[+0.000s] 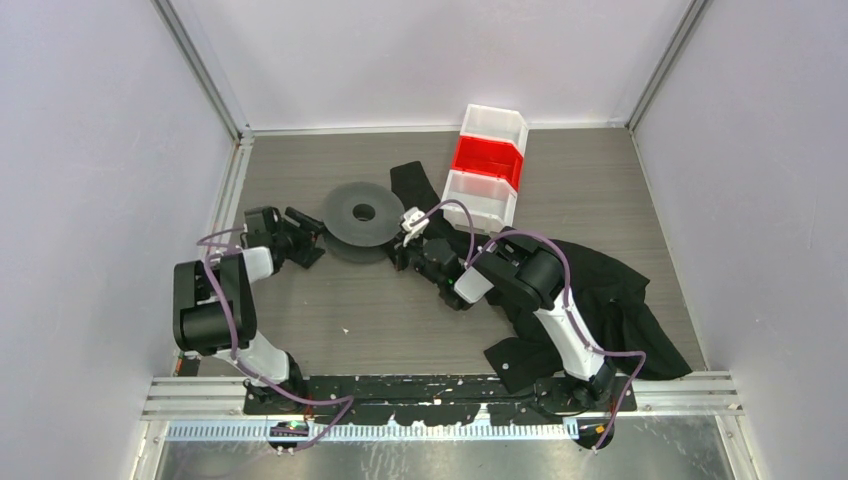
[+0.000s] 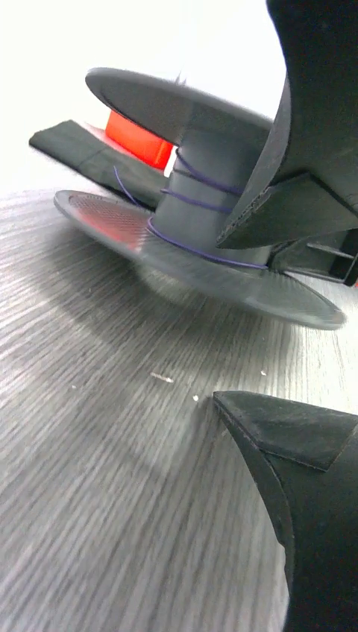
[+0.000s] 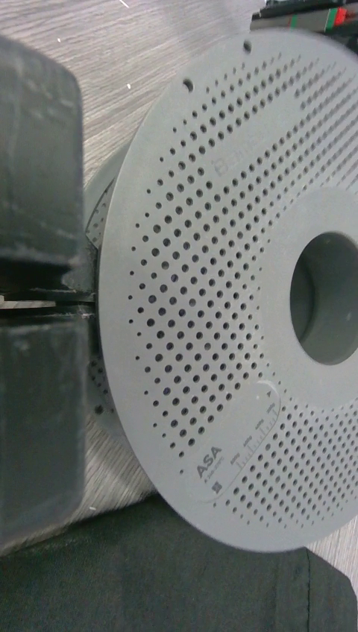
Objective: Wrap the cables
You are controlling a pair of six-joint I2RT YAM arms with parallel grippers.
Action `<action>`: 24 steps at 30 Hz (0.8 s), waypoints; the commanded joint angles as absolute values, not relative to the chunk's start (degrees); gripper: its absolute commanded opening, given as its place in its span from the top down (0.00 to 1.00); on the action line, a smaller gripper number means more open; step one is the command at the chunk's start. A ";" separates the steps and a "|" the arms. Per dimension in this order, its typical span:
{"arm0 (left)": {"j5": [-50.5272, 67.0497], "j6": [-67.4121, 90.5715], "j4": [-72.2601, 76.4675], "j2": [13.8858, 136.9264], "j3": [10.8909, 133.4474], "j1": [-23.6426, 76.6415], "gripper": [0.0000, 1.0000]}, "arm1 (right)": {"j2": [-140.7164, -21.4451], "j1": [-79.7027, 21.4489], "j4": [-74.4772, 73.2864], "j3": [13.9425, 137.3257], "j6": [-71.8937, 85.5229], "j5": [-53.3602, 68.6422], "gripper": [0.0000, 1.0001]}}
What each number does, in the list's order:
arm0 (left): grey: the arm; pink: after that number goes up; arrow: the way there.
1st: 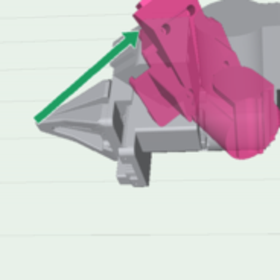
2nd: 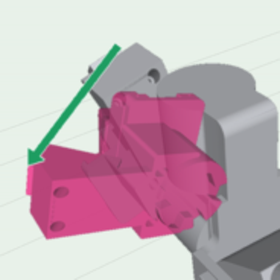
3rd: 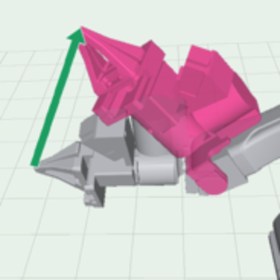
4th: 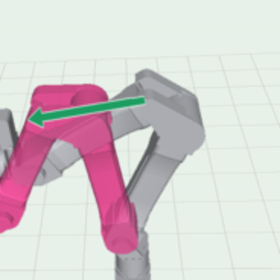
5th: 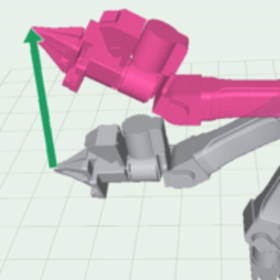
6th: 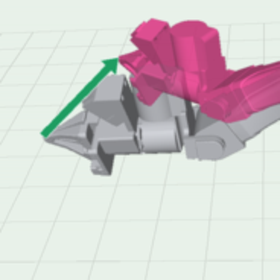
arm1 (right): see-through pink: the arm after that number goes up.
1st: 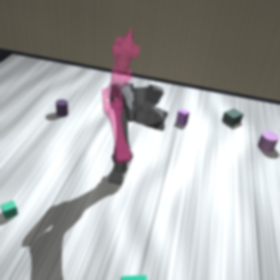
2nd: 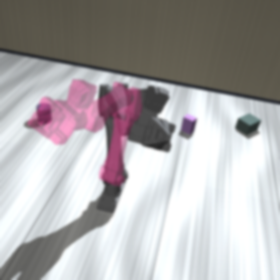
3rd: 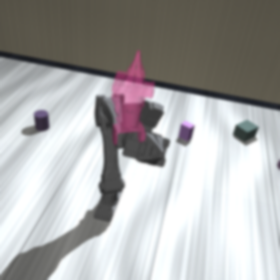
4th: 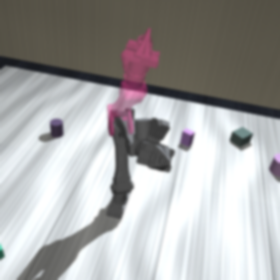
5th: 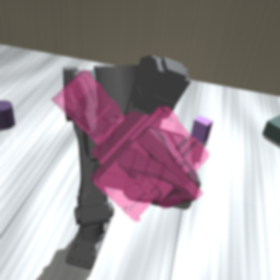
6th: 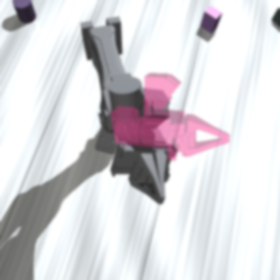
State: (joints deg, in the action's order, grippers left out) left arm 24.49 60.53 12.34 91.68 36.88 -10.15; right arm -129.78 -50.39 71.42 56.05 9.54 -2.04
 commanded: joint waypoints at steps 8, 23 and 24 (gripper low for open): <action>24.84 54.44 -2.66 83.02 39.02 -15.81 0.28 | -129.44 -50.48 72.21 57.83 10.63 -5.45 1.00; 33.16 61.57 13.55 84.88 36.23 -15.93 0.30 | -126.36 -51.47 59.31 60.20 4.65 -4.60 0.99; 33.19 61.61 14.13 84.87 36.03 -15.91 0.30 | -126.38 -51.58 58.92 60.40 4.34 -4.57 0.99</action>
